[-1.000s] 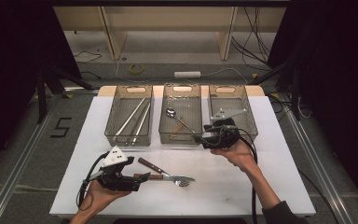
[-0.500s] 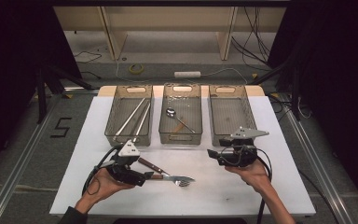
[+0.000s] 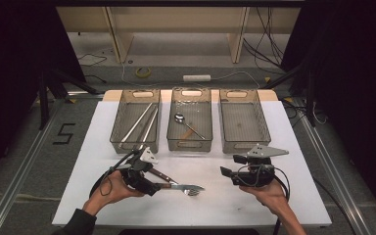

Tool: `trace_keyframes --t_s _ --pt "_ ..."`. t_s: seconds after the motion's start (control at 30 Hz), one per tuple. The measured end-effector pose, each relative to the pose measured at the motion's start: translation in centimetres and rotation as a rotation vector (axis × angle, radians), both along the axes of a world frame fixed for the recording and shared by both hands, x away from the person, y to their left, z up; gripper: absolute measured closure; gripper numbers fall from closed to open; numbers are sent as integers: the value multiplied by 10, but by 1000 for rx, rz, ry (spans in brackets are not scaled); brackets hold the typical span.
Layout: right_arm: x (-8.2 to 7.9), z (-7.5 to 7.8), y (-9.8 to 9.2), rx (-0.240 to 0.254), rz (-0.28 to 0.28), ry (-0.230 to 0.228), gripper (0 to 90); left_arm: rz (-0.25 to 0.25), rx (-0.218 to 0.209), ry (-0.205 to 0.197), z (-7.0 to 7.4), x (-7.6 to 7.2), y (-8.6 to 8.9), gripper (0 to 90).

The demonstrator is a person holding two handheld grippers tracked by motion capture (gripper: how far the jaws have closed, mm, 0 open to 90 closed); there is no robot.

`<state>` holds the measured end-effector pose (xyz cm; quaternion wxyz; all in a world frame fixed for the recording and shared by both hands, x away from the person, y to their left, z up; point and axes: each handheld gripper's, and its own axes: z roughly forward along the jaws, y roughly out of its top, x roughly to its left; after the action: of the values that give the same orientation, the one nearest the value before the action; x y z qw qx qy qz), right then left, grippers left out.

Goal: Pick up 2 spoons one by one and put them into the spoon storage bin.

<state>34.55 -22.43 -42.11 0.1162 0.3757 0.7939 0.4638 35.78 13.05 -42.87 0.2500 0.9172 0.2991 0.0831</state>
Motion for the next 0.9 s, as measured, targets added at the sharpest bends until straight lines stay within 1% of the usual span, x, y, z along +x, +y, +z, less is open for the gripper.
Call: trace_keyframes --t_s 0.07,0.17,0.23,0.33,0.43,0.47,0.57,0.73,0.77,0.9 --pt "-2 -1 -1 5 -2 4 312 -13 23 7 -2 1 -3 204" --pt "-4 -2 -2 14 3 2 300 -23 45 20 -6 2 -6 207" --pt "-5 -3 -3 19 5 3 297 -38 69 24 -9 2 -7 211" --pt "-7 -5 -3 17 12 8 290 -53 85 35 -11 3 -9 221" --pt "-9 -6 -2 8 16 10 287 -65 103 35 -15 3 -10 236" --pt "-10 -6 -2 4 18 12 286 -73 115 37 -16 3 -10 242" --pt "-11 -7 -1 -3 20 16 285 -94 130 50 -20 2 -12 255" --pt "-11 -8 0 -4 25 15 285 -106 155 48 -25 2 -14 273" --pt "-12 -8 0 -2 24 14 285 -112 161 56 -25 2 -14 275" --pt "-13 -7 0 -3 26 18 285 -116 177 58 -30 3 -16 285"
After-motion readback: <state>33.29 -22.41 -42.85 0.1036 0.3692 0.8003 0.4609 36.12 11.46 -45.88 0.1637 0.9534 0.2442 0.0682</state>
